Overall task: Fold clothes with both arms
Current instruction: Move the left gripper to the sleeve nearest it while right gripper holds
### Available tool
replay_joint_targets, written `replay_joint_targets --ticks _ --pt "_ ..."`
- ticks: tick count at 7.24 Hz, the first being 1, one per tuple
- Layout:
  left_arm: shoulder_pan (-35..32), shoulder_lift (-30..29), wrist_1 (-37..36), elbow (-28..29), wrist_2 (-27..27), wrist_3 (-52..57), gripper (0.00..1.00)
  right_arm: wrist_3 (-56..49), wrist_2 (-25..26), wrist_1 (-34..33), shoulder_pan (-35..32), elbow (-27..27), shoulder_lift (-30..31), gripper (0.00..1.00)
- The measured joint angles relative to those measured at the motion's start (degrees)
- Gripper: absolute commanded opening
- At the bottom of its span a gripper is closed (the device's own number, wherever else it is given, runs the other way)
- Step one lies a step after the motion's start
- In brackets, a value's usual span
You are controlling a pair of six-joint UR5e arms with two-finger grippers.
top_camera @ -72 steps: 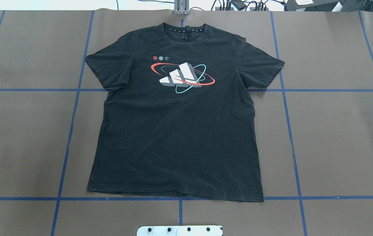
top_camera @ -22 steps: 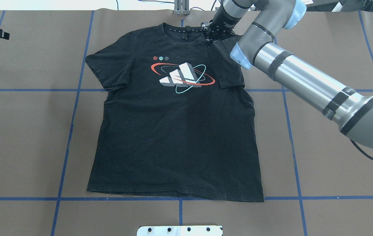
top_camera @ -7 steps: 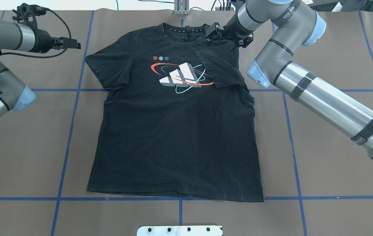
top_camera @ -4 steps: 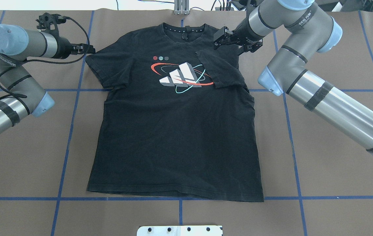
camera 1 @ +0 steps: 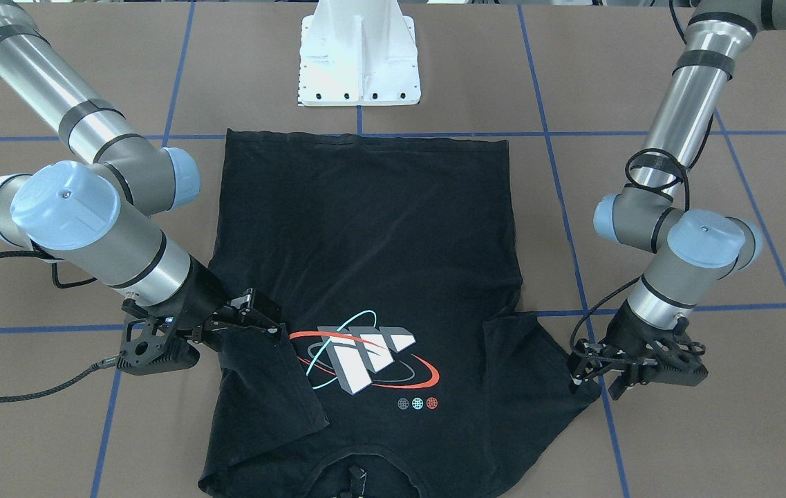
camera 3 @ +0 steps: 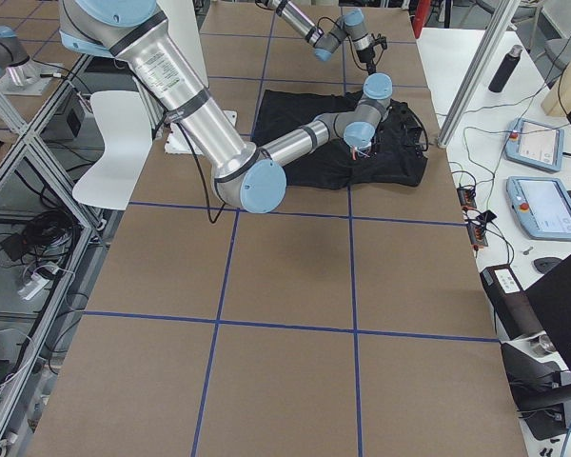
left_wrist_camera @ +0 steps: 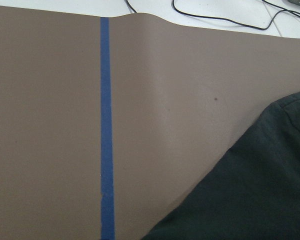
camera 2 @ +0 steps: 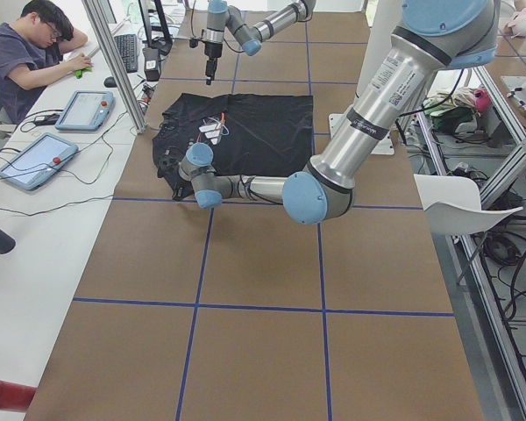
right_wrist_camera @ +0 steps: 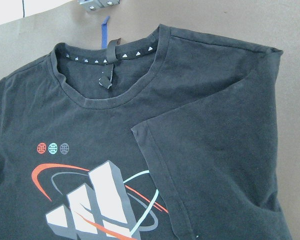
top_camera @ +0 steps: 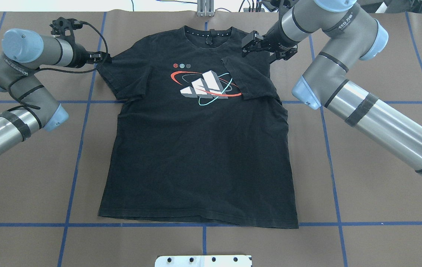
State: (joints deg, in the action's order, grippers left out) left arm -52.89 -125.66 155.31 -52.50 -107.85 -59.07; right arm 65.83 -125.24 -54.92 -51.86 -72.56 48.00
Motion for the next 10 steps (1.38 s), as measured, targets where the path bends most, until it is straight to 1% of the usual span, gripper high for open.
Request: replay_joint_targets --ticks 2,4,7,10 --pt "0.2 0.0 0.0 0.5 0.0 0.2 0.71 0.0 0.0 -0.1 0.1 0.1 0.0 1.0" --pt "0.4 0.0 0.0 0.7 -0.1 0.5 0.7 0.0 0.1 -0.1 0.1 0.2 0.0 1.0" --pt "0.5 0.2 0.0 0.7 -0.2 0.7 0.64 0.0 0.1 -0.1 0.1 0.2 -0.1 1.0" --pt "0.8 0.3 -0.1 0.7 -0.2 0.6 0.54 0.1 0.2 -0.1 0.1 0.2 -0.1 1.0"
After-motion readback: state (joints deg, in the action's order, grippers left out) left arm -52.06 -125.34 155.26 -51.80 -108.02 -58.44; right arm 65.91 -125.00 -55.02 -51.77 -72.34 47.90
